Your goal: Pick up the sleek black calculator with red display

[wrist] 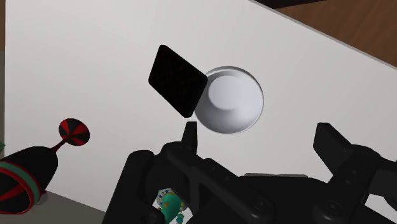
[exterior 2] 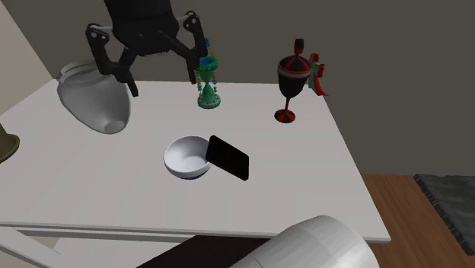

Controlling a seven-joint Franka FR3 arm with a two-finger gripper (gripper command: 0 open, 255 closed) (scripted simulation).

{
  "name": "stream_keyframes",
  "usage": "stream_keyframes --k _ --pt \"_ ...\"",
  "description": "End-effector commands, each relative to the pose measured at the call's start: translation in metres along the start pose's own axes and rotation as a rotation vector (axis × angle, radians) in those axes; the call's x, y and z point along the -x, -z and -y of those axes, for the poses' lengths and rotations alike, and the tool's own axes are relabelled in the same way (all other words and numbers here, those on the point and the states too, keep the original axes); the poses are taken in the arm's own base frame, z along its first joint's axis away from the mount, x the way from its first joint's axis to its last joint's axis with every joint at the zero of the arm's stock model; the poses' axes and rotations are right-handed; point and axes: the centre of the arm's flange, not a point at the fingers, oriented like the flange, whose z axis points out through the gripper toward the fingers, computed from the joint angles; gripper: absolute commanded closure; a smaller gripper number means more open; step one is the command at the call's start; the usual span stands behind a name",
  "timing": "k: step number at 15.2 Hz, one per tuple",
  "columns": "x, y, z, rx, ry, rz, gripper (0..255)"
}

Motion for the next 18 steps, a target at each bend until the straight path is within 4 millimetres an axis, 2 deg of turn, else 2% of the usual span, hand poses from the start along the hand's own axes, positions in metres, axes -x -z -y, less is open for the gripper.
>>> stream_keyframes --k 1,6,10,14,18 --pt "0.000 0.000 0.000 0.000 0.000 0.000 0" --pt "-0.019 -0.069 0.041 0.245 -0.089 0.028 0" --pt "-0.035 -0.131 0.060 0.442 -0.160 0.050 0" --pt "-0.050 -0.195 0.065 0.638 -0.231 0.073 0" --pt "-0.063 -0.259 0.057 0.834 -0.302 0.095 0"
